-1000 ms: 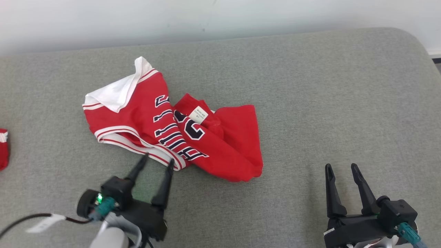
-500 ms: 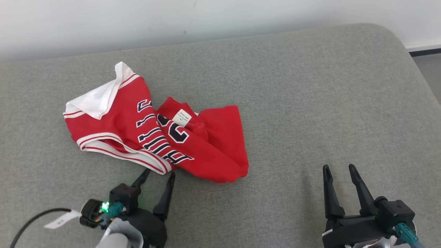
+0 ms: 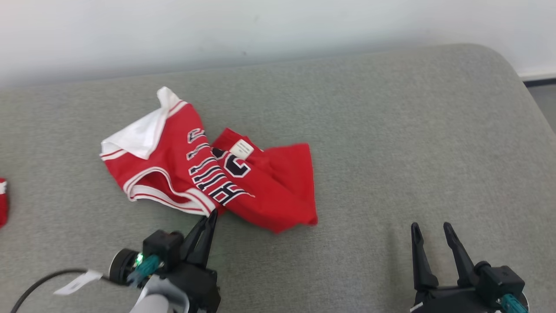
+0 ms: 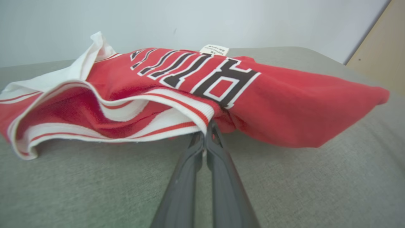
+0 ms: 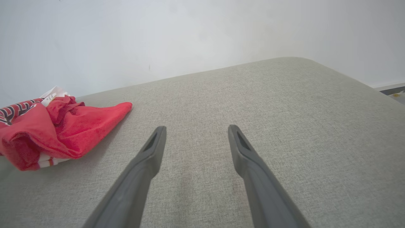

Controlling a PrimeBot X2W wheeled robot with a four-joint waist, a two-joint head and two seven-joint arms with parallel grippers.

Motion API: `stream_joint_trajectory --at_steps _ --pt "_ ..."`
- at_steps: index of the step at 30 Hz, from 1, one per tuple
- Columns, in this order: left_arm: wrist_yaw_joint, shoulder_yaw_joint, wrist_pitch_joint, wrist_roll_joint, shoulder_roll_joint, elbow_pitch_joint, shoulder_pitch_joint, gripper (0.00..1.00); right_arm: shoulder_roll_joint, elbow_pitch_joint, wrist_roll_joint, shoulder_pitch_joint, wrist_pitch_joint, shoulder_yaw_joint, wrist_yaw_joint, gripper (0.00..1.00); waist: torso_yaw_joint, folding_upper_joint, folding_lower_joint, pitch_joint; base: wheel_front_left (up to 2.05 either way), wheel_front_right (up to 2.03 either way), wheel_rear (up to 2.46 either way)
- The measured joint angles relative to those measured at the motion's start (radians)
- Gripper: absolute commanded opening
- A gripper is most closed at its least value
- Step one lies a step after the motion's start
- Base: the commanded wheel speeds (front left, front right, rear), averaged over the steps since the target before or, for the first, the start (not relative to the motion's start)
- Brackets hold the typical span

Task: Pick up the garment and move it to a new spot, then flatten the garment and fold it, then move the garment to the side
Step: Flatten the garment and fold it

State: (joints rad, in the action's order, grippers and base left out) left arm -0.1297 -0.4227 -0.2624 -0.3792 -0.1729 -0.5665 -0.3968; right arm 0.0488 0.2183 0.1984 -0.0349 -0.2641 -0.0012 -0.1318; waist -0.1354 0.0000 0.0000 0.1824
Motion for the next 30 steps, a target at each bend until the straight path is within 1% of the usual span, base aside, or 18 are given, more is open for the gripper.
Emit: stream_joint_trajectory --at_steps 3,9,10,14,18,23,24,25,28,30 --pt "-0.001 0.007 0.000 -0.025 -0.021 0.073 0.058 0.00 0.000 0.003 0.007 0.021 0.000 0.000 0.000 1.00 0.022 0.0000 0.0000 -0.015 0.00 0.00 0.00" --pt "-0.001 0.030 0.005 -0.052 -0.084 0.231 0.185 0.00 0.001 0.006 0.023 0.040 0.000 -0.001 0.000 1.00 0.079 0.0000 -0.0001 -0.044 0.00 0.00 0.00" --pt "0.004 0.037 0.027 -0.064 -0.098 0.284 0.226 0.00 0.001 0.009 0.023 0.042 0.000 0.001 0.000 1.00 0.100 0.0000 0.0000 -0.052 0.00 0.00 0.00" --pt "0.035 0.055 0.082 -0.104 -0.125 0.384 0.316 0.00 0.001 0.012 0.025 0.044 0.000 0.002 0.000 1.00 0.138 -0.0001 -0.0001 -0.065 0.00 0.00 0.00" --pt "0.046 0.054 0.096 -0.114 -0.141 0.388 0.376 0.00 0.001 0.015 0.025 0.043 0.000 0.008 0.000 1.00 0.164 0.0000 -0.0001 -0.074 0.00 0.00 0.00" --pt "0.053 0.042 0.066 -0.110 -0.115 0.319 0.379 0.00 0.001 0.020 0.020 0.055 0.000 0.012 0.000 1.00 0.173 -0.0001 -0.0002 -0.091 0.00 0.00 0.00" --pt "0.060 0.044 0.053 -0.105 -0.113 0.308 0.379 0.47 0.001 0.021 0.017 0.058 0.000 0.012 0.000 1.00 0.173 -0.0001 -0.0002 -0.095 0.00 0.00 0.00" --pt "0.060 0.048 0.043 -0.105 -0.106 0.295 0.376 1.00 0.001 0.021 0.015 0.059 0.000 0.013 0.000 1.00 0.173 -0.0001 -0.0001 -0.098 0.00 0.00 0.00" --pt "0.059 0.054 0.018 -0.101 -0.089 0.269 0.375 1.00 0.001 0.021 0.011 0.059 0.000 0.013 0.000 1.00 0.172 -0.0001 -0.0002 -0.108 0.00 0.00 0.00" --pt "0.065 0.076 0.008 -0.092 -0.083 0.267 0.379 1.00 0.001 0.021 0.008 0.059 0.000 0.012 0.000 1.00 0.172 -0.0001 -0.0001 -0.114 0.00 0.00 0.00"
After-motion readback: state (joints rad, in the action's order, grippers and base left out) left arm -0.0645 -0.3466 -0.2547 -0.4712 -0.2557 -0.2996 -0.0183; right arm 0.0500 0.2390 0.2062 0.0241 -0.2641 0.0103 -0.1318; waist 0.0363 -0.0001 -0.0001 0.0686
